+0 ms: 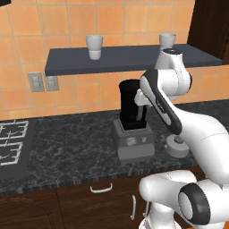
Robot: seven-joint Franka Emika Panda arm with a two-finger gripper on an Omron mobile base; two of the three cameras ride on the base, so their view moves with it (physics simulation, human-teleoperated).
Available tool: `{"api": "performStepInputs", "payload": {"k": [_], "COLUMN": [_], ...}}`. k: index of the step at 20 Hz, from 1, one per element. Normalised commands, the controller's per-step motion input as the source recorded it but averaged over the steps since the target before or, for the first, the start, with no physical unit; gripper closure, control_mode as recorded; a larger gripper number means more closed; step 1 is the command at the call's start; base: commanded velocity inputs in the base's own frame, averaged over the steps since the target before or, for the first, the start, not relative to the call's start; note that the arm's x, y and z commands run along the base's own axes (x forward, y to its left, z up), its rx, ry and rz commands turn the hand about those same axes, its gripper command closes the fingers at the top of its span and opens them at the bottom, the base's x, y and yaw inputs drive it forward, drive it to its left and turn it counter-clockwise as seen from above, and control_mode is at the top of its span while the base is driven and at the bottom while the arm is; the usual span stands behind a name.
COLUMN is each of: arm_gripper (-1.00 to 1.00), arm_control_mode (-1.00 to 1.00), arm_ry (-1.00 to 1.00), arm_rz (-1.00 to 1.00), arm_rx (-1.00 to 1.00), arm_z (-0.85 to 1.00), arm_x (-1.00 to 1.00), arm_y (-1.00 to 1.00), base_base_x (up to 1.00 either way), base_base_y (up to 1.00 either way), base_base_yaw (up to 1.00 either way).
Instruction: Close the lid blender by securely placing the lid on top.
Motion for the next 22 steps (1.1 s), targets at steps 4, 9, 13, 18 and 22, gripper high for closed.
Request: {"api": "performStepInputs", "payload": {"k": [4,9,13,18,22], "arm_gripper": [-1.00,-1.00,-1.00,-1.00,-1.00], "arm_control_mode": [-1.00,-1.00,-1.00,-1.00,-1.00], "arm_ry": [-0.10,-0.01,0.08,0.11,0.11], "arm_rz": [-0.01,-0.13,-0.17,-0.10,0.00], "arm_rx": [0.02,0.15,0.12,0.03,-0.01], "arm_z": [-0.06,-0.41,-0.56,-0.66,-0.66], "arm_x": [-0.36,-0.46,-0.02,0.02,0.32], "arm_y": [-0.16,-0.99,-1.00,-0.71,-0.20], "base_base_x": [0.00,0.00,0.00,0.00,0.00], "base_base_y": [0.00,0.00,0.00,0.00,0.00], "base_base_yaw": [0.00,0.00,0.00,0.00,0.00]}}
